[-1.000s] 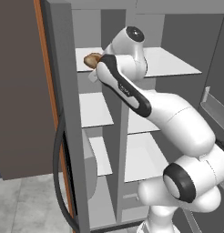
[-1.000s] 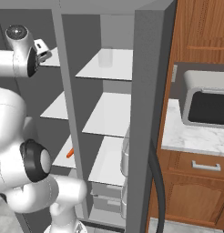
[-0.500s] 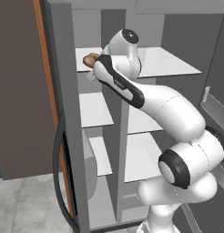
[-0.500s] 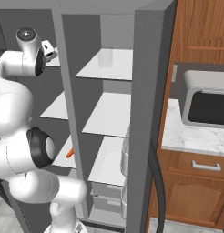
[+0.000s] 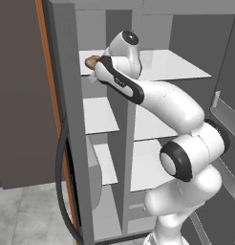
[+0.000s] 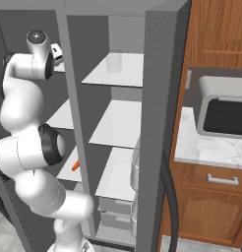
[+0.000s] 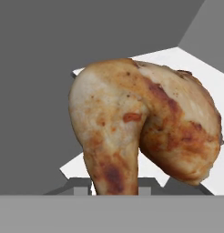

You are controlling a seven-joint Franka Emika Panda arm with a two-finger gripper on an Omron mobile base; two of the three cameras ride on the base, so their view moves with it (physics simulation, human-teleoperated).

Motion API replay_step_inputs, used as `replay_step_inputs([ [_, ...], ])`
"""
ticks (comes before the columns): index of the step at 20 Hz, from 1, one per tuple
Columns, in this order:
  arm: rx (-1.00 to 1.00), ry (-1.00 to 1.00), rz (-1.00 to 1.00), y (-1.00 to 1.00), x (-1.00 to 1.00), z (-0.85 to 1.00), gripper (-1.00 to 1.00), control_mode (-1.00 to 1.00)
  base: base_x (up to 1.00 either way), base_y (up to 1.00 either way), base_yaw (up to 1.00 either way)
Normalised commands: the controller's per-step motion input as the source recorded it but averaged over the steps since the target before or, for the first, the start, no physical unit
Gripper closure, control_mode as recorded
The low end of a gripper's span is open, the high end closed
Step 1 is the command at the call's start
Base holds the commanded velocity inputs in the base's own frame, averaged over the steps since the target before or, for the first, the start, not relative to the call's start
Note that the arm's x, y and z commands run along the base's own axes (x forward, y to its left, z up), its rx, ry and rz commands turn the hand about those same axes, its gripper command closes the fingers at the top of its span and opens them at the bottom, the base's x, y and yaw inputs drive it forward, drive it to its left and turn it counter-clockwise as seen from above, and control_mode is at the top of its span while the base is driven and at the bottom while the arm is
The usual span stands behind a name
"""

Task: There's a chicken drumstick in the fridge that needs to be moved to the freezer for freezing. Pick up the chicken drumstick from the fridge, place it on any shelf in the freezer, and close the fridge and freezer doors when done.

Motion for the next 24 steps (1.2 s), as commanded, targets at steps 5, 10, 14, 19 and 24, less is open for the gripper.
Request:
replay_step_inputs([
  [5,-0.02,0.0,0.0,0.15,0.3,-0.08,1.0,-1.0,0.0,0.0,0.0],
  [10,-0.02,0.01,-0.02,0.16,0.24,-0.06,1.0,-1.0,0.0,0.0,0.0],
  [14,-0.01,0.01,-0.02,0.15,0.3,-0.04,1.0,-1.0,0.0,0.0,0.0],
  [19,-0.02,0.01,-0.02,0.2,0.34,-0.09,1.0,-1.0,0.0,0.0,0.0],
  [24,-0.02,0.0,-0.01,0.15,0.33,-0.11,1.0,-1.0,0.0,0.0,0.0],
])
